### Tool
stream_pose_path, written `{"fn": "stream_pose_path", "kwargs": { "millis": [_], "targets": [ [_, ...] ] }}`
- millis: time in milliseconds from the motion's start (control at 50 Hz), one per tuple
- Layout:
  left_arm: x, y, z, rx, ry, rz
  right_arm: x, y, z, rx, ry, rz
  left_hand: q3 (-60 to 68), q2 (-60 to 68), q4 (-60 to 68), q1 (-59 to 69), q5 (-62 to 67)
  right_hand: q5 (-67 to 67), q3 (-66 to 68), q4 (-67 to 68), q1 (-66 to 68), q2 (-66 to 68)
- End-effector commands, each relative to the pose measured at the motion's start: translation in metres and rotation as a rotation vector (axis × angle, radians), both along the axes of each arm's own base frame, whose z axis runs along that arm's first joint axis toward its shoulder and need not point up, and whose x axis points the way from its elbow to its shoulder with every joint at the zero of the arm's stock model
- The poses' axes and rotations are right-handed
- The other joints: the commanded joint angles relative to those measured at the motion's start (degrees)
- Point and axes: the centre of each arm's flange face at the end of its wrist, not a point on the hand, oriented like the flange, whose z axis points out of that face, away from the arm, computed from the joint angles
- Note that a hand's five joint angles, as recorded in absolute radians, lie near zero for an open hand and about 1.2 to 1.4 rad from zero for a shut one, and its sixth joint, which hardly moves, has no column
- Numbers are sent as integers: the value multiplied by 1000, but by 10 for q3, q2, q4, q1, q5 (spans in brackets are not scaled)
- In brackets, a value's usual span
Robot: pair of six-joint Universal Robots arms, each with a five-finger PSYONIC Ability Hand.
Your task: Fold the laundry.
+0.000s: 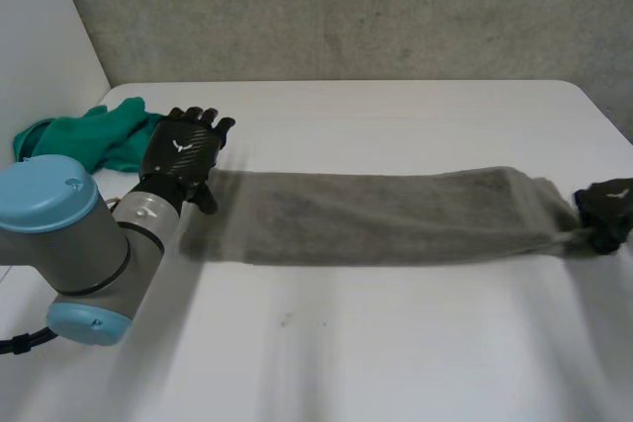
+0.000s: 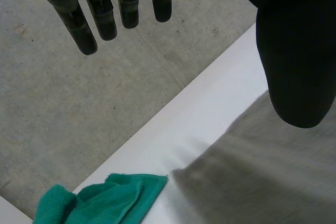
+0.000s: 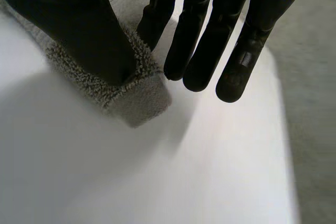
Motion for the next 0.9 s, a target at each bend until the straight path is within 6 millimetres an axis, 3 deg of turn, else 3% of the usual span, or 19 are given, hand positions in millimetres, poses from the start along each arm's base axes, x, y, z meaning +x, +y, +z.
{"fn": "stream_pose_path", "kwargs": {
  "millis": [20, 140, 200, 220, 240, 300, 320, 380, 440, 460, 480, 540, 640, 700, 760, 780, 840, 860, 900],
  "targets": [
    [1, 1, 3, -4, 3, 2, -70, -23, 31, -84, 300, -140, -21, -17, -16, -7, -26, 140, 123, 119, 240, 126],
    [1, 2, 2, -1, 2, 2, -75, -34, 48, -133, 397, -181, -21, -17, -16, -7, -26, 140, 123, 119, 240, 126],
    [1, 2, 2, -1, 2, 4, -44, -38, 63, -209, 389, -108, -21, -17, -16, -7, -26, 140, 123, 119, 240, 126],
    [1, 2, 3, -3, 2, 4, -31, -37, 69, -237, 383, -79, -21, -17, -16, -7, -26, 140, 123, 119, 240, 126],
    [1, 2, 3, -3, 2, 4, -2, -34, 79, -294, 367, -11, -21, -17, -16, -7, -26, 140, 123, 119, 240, 126],
    [2, 1, 3, -4, 3, 7, 44, -23, 94, -378, 333, 109, -21, -17, -16, -7, -26, 140, 123, 119, 240, 126],
    [2, 1, 4, -6, 3, 7, 76, -12, 101, -425, 312, 200, -21, -17, -16, -7, -26, 140, 123, 119, 240, 126],
    [2, 2, 7, -13, 6, 7, 140, 21, 107, -490, 257, 420, -21, -17, -16, -7, -26, 140, 123, 119, 240, 126],
    [3, 2, 8, -14, 6, 9, 182, 53, 105, -516, 224, 590, -21, -17, -16, -7, -26, 140, 123, 119, 240, 126],
    [3, 2, 8, -14, 6, 9, 207, 76, 101, -523, 199, 702, -21, -17, -16, -7, -26, 140, 123, 119, 240, 126],
    [3, 2, 8, -16, 7, 9, 218, 87, 97, -522, 186, 754, -21, -17, -16, -7, -26, 140, 123, 119, 240, 126],
    [4, 3, 10, -19, 8, 10, 253, 125, 73, -483, 145, 934, -21, -17, -16, -7, -26, 140, 123, 119, 240, 126],
    [4, 5, 8, -11, 5, 7, 280, 168, 35, -398, 112, 1115, -21, -17, -16, -7, -26, 140, 123, 119, 240, 126],
    [3, 6, 8, -11, 5, 4, 286, 179, 11, -339, 122, 1153, -21, -17, -16, -7, -26, 140, 123, 119, 240, 126],
    [2, 6, 7, -10, 5, 1, 287, 180, 0, -315, 133, 1158, -21, -17, -16, -7, -26, 140, 123, 119, 240, 126],
    [2, 6, 8, -11, 5, 1, 286, 176, 0, -309, 138, 1139, -21, -17, -16, -7, -26, 71, 54, 49, 170, 57],
    [1, 5, 8, -16, 7, -1, 284, 172, 7, -310, 122, 1105, -21, -17, -16, -7, -26, -478, -495, -500, -379, -492],
    [1, 4, 8, -17, 8, -2, 284, 171, 17, -320, 101, 1073, -21, -17, -16, -7, -26, -560, -577, -581, -460, -574],
    [-4, 6, 12, -27, 12, -18, 281, 165, 30, -317, 55, 1019, -21, -17, -16, -7, -26, -560, -577, -581, -460, -574]
  ]
}}
